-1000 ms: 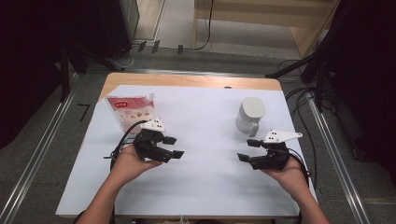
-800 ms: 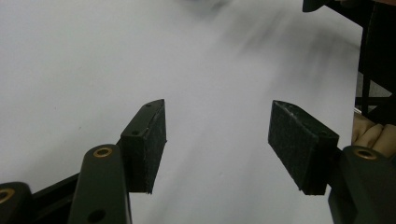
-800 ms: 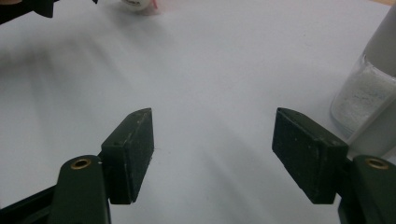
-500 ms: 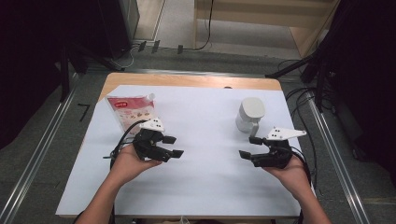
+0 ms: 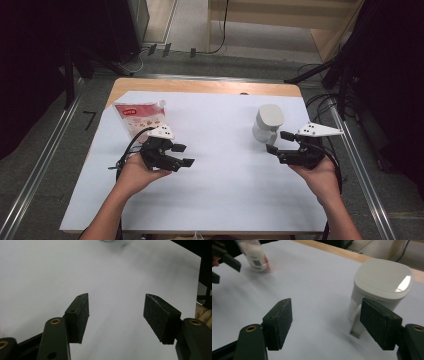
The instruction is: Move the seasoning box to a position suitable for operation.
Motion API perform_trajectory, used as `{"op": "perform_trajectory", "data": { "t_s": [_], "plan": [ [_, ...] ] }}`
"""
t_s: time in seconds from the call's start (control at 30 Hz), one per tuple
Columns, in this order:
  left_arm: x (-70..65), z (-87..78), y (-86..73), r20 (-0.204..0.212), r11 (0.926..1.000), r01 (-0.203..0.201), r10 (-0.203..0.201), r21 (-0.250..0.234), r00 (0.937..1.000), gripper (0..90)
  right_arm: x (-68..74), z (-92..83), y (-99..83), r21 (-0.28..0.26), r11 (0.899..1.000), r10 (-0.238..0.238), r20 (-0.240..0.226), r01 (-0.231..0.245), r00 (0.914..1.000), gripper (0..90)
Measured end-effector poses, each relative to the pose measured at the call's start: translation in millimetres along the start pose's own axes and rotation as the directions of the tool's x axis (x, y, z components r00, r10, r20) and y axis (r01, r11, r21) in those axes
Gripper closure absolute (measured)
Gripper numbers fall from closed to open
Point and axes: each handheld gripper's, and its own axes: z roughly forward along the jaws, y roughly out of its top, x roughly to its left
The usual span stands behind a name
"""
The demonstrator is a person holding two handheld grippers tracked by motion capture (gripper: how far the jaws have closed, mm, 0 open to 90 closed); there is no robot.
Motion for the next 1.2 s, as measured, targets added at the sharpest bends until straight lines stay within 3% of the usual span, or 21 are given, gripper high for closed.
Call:
{"op": "perform_trajectory", "data": {
  "t_s": [0.13, 0.33, 0.37, 0.43, 0.47, 0.5, 0.57, 0.63, 0.67, 0.73, 0.93, 1.0, 1.1, 1.17, 1.2],
  "plan": [
    [-0.5, 1.1, 0.3, -0.005, 1.0, -0.001, 0.001, 0.007, 1.0, 38.6, -5.4, 4.1, 5.5, 0.034, 0.999, 0.001, 0.046, -0.003, 0.9989, 24.0],
    [-1.6, 2.6, 0.5, -0.014, 0.9997, -0.012, 0.012, 0.023, 0.9998, 38.7, -9.7, 8.0, 12.8, 0.036, 0.999, 0.033, 0.09, -0.037, 0.9954, 20.2],
    [-1.3, 3.4, -0.1, -0.015, 0.9998, -0.008, 0.008, 0.016, 0.9998, 38.9, -10.9, 10.1, 16.1, 0.039, 0.998, 0.047, 0.133, -0.052, 0.99, 14.9],
    [-1.1, 3.1, -0.2, -0.016, 0.9997, -0.01, 0.01, 0.02, 0.9998, 38.9, -11.3, 11.0, 17.0, 0.035, 0.997, 0.056, 0.143, -0.062, 0.9882, 13.2],
    [-1.1, 3.0, -0.3, -0.016, 0.9998, -0.011, 0.011, 0.019, 0.9998, 38.9, -13.0, 13.3, 19.8, 0.026, 0.994, 0.097, 0.173, -0.103, 0.9802, 13.1],
    [-1.1, 3.0, -0.3, -0.016, 0.9998, -0.011, 0.011, 0.019, 0.9998, 38.9, -13.0, 13.3, 19.8, 0.026, 0.994, 0.097, 0.173, -0.103, 0.9802, 13.1],
    [-1.7, 2.8, -0.1, -0.021, 0.9995, -0.019, 0.02, 0.025, 0.9996, 38.9, -15.4, 19.3, 23.4, 0.022, 0.989, 0.14, 0.226, -0.148, 0.964, 8.4],
    [-1.9, 2.8, -0.3, -0.023, 0.9995, -0.019, 0.02, 0.024, 0.9995, 38.9, -16.9, 22.8, 24.7, 0.036, 0.985, 0.157, 0.227, -0.169, 0.9613, 0.0],
    [-1.8, 2.8, -0.4, -0.027, 0.9995, -0.021, 0.022, 0.024, 0.9994, 38.9, -17.5, 25.0, 25.0, 0.039, 0.985, 0.154, 0.213, -0.166, 0.9648, 0.0],
    [-1.3, 3.4, -0.7, -0.023, 0.9997, -0.016, 0.016, 0.019, 0.9996, 38.8, -17.0, 29.3, 25.6, 0.046, 0.985, 0.148, 0.242, -0.163, 0.9588, 0.0],
    [-1.7, 4.5, -1.5, -0.021, 0.9997, -0.011, 0.012, 0.023, 0.9997, 38.5, -17.8, 43.5, 25.9, 0.052, 0.984, 0.152, 0.25, -0.17, 0.9562, 0.0],
    [-3.4, 3.6, -2.4, -0.053, 0.9993, -0.025, 0.027, 0.029, 0.9983, 38.5, -21.1, 50.1, 25.1, 0.058, 0.983, 0.153, 0.258, -0.173, 0.954, 0.0],
    [-2.1, 2.0, -2.9, -0.052, 0.9996, -0.02, 0.021, 0.019, 0.9984, 38.5, -24.2, 55.9, 24.4, 0.058, 0.981, 0.162, 0.26, -0.183, 0.9518, 0.0],
    [-2.1, 0.9, -3.7, -0.054, 0.9998, -0.014, 0.015, 0.01, 0.9984, 38.5, -29.3, 65.1, 22.6, 0.077, 0.977, 0.167, 0.291, -0.197, 0.9422, 0.0],
    [-2.1, 0.6, -4.1, -0.054, 0.9998, -0.013, 0.014, 0.011, 0.9984, 38.5, -29.3, 65.1, 22.6, 0.077, 0.977, 0.167, 0.291, -0.197, 0.9422, 0.0]
  ]
}}
